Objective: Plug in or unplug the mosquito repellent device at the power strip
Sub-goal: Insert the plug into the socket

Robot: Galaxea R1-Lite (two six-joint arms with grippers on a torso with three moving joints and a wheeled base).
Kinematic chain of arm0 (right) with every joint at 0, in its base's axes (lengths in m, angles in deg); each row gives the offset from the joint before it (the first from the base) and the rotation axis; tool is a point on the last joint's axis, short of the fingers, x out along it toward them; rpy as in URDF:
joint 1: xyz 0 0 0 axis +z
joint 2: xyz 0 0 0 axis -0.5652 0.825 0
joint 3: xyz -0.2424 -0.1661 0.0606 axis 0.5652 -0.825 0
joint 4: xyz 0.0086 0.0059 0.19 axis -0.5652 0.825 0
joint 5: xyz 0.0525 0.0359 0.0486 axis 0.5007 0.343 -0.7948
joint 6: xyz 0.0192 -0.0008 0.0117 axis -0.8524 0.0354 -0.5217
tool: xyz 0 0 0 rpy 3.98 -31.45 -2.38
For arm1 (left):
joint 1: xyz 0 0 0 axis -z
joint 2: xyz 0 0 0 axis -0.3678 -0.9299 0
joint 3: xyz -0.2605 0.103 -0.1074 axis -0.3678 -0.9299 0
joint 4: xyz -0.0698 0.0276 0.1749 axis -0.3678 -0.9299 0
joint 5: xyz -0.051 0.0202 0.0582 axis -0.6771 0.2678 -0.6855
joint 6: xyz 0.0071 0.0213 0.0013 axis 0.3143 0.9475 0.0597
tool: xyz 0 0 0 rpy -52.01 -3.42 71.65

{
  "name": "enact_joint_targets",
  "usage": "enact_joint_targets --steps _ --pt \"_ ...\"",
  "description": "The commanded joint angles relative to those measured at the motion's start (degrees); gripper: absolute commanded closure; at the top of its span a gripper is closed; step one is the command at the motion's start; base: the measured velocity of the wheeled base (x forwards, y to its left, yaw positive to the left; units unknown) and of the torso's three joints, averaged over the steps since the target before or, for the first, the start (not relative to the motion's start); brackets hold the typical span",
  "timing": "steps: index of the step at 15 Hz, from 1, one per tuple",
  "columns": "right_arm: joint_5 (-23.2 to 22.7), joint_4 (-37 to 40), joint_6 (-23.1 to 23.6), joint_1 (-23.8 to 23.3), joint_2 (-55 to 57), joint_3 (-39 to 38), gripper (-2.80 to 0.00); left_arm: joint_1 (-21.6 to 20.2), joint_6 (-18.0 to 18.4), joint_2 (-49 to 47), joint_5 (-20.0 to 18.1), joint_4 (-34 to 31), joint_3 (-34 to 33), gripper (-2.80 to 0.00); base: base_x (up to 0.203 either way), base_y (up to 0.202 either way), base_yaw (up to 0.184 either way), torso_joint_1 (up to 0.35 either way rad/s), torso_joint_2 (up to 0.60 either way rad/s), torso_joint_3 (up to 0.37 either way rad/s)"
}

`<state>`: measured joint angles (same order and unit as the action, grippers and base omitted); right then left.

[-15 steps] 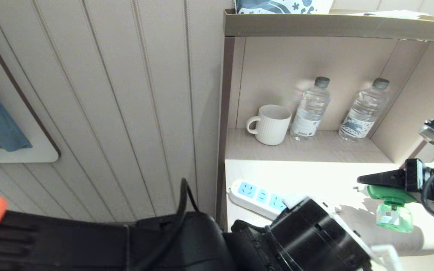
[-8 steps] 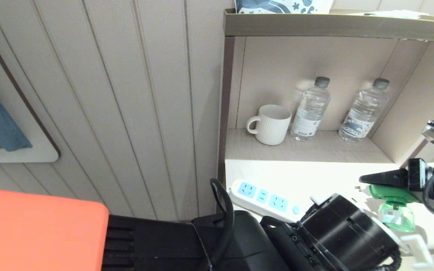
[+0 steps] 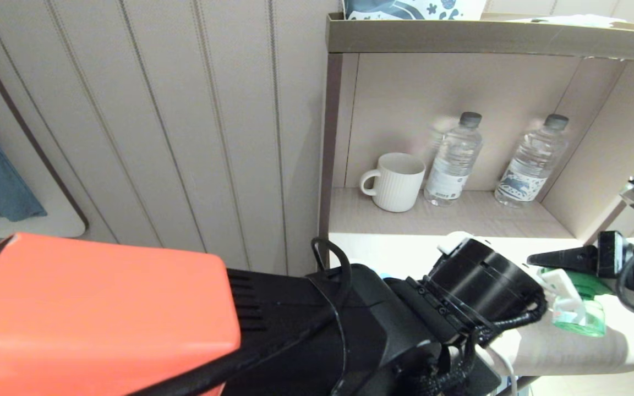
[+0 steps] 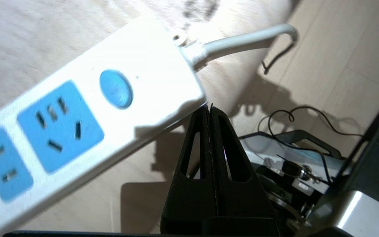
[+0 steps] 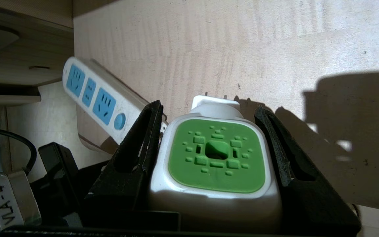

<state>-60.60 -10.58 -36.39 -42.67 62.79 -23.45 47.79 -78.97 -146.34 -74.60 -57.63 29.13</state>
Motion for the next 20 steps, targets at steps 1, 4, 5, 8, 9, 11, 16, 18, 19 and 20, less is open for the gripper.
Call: enact_joint_targets --steps 1,4,5,8,9,11,16,18,19,20 --pt "-0.18 0.10 0.15 -0.48 0.17 -0.19 0.00 -1.33 -0.01 -2.22 0.06 -0.04 3.60 0.00 0.000 0.000 0.000 0.000 0.00 0.000" --pt "-0.27 0.10 0.24 -0.44 0.34 -0.68 0.00 -1.68 0.07 -4.27 0.08 -0.54 8.05 0.00 0.000 0.000 0.000 0.000 0.00 0.000" --pt "-0.27 0.01 0.41 -0.44 0.52 -0.81 0.00 -1.69 0.07 -5.00 0.11 -0.55 9.03 0.00 0.000 0.000 0.000 0.000 0.00 0.000" --pt "-0.27 0.01 0.68 -0.53 0.68 -0.99 0.00 -1.60 -0.08 -3.84 0.12 -0.55 8.42 0.00 0.000 0.000 0.000 0.000 0.00 0.000" --pt "-0.27 0.01 0.75 -0.53 0.81 -1.08 0.00 -1.60 -0.02 -3.28 0.12 -0.58 8.12 0.00 0.000 0.000 0.000 0.000 0.00 0.000" --pt "-1.01 -0.37 0.68 -0.53 0.87 -1.29 0.00 -1.60 -0.02 -2.46 0.20 -0.66 7.25 0.00 0.000 0.000 0.000 0.000 0.00 0.000" --pt "-1.41 -0.51 0.68 -0.53 0.70 -1.43 0.00 -4.03 0.00 3.19 1.65 -0.34 3.90 0.00 0.000 0.000 0.000 0.000 0.00 0.000" --pt "-1.50 -0.51 0.68 -0.53 0.61 -1.60 0.00 -7.20 0.00 3.32 1.92 0.01 6.49 0.00 0.000 0.000 0.000 0.000 0.00 0.000" --pt "-1.50 -0.51 0.59 -0.53 0.61 -1.60 0.00 -8.29 -0.12 2.02 2.26 0.04 9.00 0.00 0.000 0.000 0.000 0.000 0.00 0.000" --pt "-1.59 -0.51 0.59 -0.44 0.52 -1.60 0.00 -9.05 -0.12 -0.45 2.92 0.20 11.39 0.00 0.000 0.000 0.000 0.000 0.00 0.000"
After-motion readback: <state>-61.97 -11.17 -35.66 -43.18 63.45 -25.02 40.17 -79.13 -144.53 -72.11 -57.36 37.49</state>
